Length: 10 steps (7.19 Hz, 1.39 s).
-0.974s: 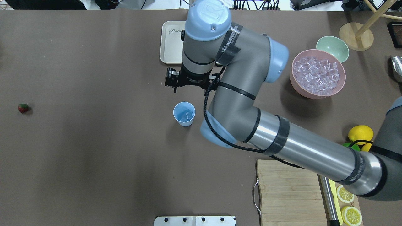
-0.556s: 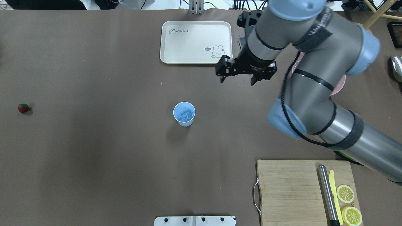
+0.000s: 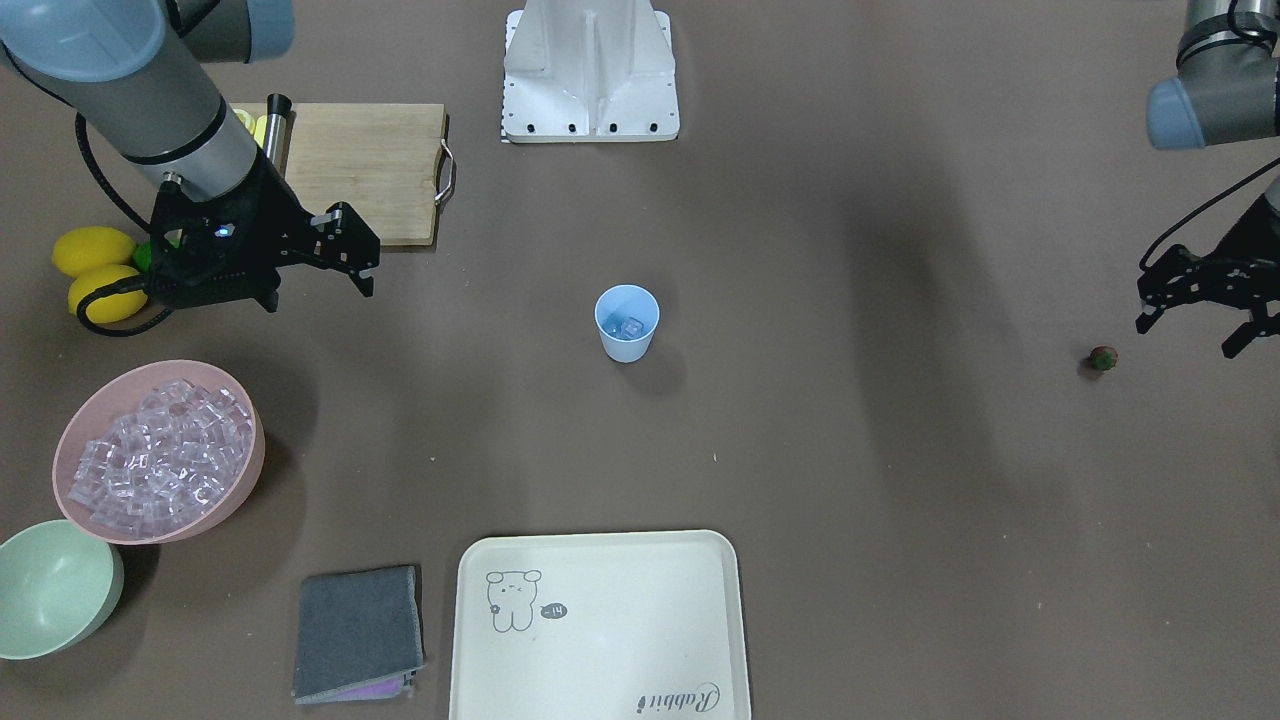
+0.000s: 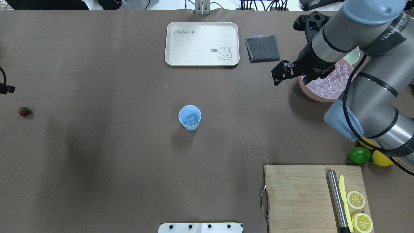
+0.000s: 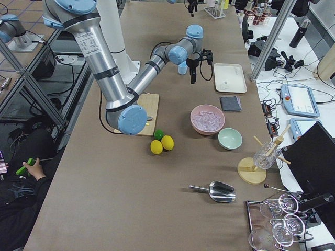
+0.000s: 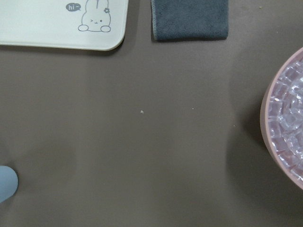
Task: Put ice and strawberries in cup
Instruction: 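Lower the left gripper onto the red strawberry and grasp it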
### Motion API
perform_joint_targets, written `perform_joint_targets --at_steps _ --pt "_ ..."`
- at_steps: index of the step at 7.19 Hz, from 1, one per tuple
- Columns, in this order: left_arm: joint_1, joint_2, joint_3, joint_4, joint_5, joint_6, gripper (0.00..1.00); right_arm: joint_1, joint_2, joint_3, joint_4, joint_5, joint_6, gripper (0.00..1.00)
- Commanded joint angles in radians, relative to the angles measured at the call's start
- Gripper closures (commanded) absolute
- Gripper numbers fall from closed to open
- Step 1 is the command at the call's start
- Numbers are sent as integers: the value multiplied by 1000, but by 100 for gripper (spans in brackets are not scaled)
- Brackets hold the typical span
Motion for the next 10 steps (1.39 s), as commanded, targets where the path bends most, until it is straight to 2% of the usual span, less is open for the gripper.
perform_joint_targets --at_steps 1,2,6,7,10 --pt "54 4 160 -197 28 -20 1 2 -27 -2 34 -2 -1 0" --pt "65 -10 232 -285 27 -44 1 2 -27 -2 34 -2 2 0" --pt "123 -18 241 -295 27 -73 4 2 -27 -7 34 -4 1 0" --pt "135 -16 239 -295 27 -73 7 2 -27 -8 34 -4 2 0" --pt "140 -14 248 -315 28 -64 58 -1 -25 -10 34 -7 5 0"
